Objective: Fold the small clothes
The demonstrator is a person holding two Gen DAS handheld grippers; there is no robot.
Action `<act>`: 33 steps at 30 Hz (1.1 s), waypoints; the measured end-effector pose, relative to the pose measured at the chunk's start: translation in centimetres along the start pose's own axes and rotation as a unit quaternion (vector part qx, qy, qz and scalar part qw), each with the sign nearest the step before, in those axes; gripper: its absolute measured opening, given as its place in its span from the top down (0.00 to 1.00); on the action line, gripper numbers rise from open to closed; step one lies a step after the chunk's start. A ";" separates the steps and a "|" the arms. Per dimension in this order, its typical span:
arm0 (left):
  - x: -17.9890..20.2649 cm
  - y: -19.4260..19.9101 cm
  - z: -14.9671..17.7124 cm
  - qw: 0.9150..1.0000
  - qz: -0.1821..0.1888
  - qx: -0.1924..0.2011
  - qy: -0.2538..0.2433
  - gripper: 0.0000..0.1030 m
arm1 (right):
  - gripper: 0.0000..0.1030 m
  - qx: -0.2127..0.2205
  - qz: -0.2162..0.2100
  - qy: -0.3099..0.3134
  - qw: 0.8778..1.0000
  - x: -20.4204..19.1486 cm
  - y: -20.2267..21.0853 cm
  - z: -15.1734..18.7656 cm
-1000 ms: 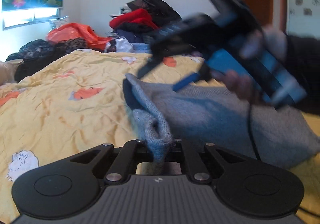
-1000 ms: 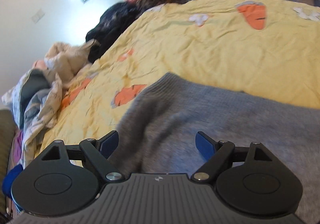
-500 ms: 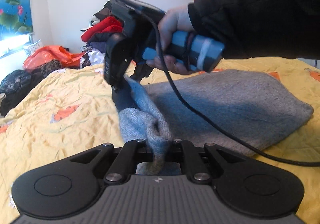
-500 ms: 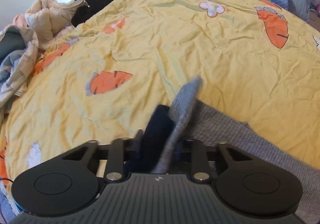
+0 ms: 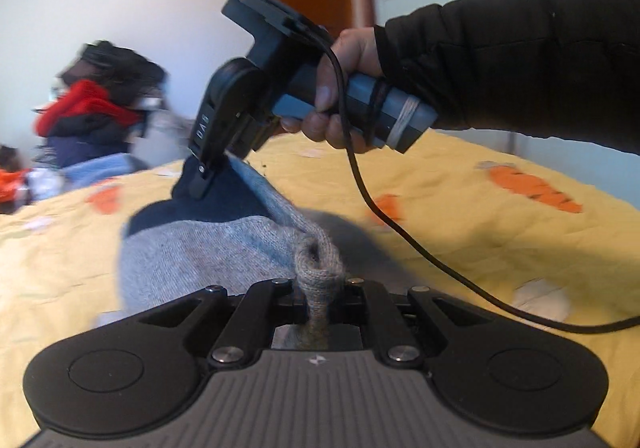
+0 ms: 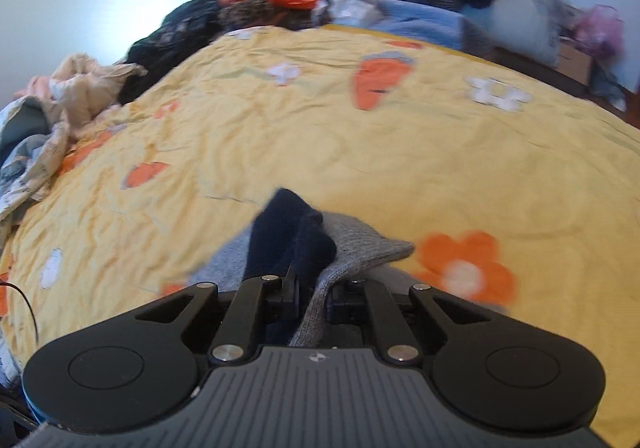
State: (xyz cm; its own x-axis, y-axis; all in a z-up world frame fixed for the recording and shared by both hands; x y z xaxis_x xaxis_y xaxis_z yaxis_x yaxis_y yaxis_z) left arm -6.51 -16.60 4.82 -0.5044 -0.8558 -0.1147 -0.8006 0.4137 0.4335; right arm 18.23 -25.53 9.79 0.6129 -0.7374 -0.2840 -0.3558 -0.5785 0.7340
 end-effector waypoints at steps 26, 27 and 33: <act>-17.3 -5.1 3.1 0.941 0.022 -0.104 0.320 0.15 | 0.16 0.134 -0.013 -0.245 0.960 8.6 5.4 18.2; -18.1 -6.7 3.6 0.930 0.037 -0.125 0.343 0.15 | 0.16 0.138 -0.018 -0.253 0.957 8.5 5.3 18.2; -18.9 -10.2 4.2 0.899 0.088 -0.156 0.399 0.32 | 0.17 0.148 -0.040 -0.289 0.945 7.9 4.5 18.0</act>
State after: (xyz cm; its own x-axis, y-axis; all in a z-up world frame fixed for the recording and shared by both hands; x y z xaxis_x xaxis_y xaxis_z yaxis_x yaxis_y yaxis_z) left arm 9.80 -3.32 -1.16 -0.1219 -0.7867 0.6052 -0.5386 0.5646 0.6254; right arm 8.80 -40.22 -0.28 0.1892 -0.7054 -0.6830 -0.5591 -0.6493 0.5156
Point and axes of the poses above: each gripper's, at about its wrist camera, not at the fingertips, and y roughly against the way its jaws point, x to its right, z to its underside, the point moved 1 cm from there along -y, roughly the way its jaws point, and after that the axes turned 6 degrees about -z, right-handed, at the moved point
